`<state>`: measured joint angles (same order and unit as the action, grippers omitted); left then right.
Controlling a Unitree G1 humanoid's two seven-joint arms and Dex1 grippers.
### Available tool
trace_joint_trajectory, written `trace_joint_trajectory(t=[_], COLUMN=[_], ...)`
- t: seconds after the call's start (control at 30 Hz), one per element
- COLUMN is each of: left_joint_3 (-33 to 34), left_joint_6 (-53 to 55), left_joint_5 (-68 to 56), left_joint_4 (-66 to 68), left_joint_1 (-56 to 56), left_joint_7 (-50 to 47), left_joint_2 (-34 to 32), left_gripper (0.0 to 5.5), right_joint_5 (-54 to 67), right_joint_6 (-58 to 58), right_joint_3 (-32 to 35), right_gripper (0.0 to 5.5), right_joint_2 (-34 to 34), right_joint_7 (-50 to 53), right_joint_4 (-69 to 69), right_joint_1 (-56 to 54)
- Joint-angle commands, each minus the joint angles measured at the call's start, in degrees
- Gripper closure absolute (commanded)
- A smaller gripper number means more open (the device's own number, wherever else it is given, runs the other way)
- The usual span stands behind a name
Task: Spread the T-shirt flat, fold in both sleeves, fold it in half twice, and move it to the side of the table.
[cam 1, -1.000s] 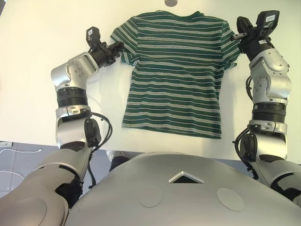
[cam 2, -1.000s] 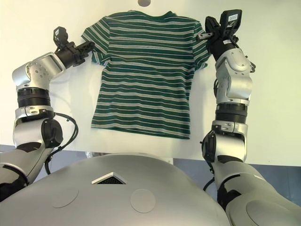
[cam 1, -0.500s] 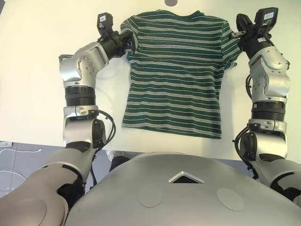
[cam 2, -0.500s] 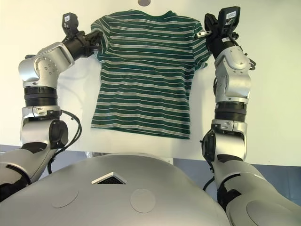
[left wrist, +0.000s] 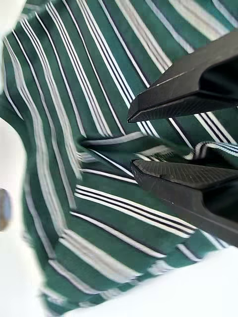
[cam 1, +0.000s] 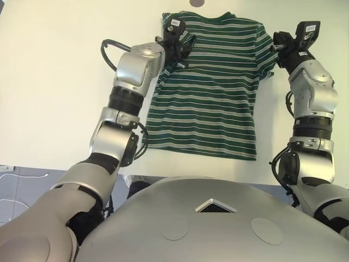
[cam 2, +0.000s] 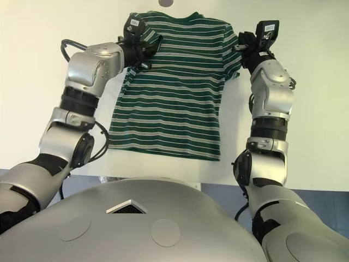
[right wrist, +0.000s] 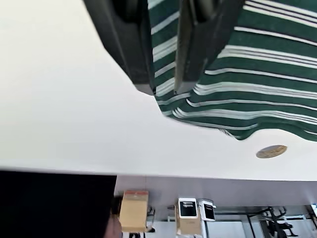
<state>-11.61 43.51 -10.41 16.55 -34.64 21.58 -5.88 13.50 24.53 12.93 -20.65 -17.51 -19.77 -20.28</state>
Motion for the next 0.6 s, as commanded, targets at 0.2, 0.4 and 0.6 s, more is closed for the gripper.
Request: trace_joint_trajectory(t=[0.2, 0.4, 0.6], left_joint_3=[7.26, 8.2, 10.47], left_joint_6=[3.98, 3.61, 3.25], left_joint_5=[-4.32, -4.86, -5.04], left_joint_4=[-21.68, -21.78, -23.99], left_joint_1=[3.86, 4.51, 11.31], left_joint_7=[4.79, 4.71, 4.94], left_joint_2=[-9.26, -10.68, -13.87], left_gripper=[4.12, 4.12, 4.12], right_joint_5=[6.74, 7.72, 3.34], right_joint_6=[11.67, 12.95, 5.54], right_joint_3=[7.3, 5.24, -0.89], right_gripper=[4.21, 4.98, 5.47], right_joint_2=[-2.86, -1.08, 0.0], right_joint_7=[-1.86, -5.34, -4.91], right_joint_4=[-7.57, -11.18, -1.82], right_joint_1=[-0.5, -0.04, -1.17])
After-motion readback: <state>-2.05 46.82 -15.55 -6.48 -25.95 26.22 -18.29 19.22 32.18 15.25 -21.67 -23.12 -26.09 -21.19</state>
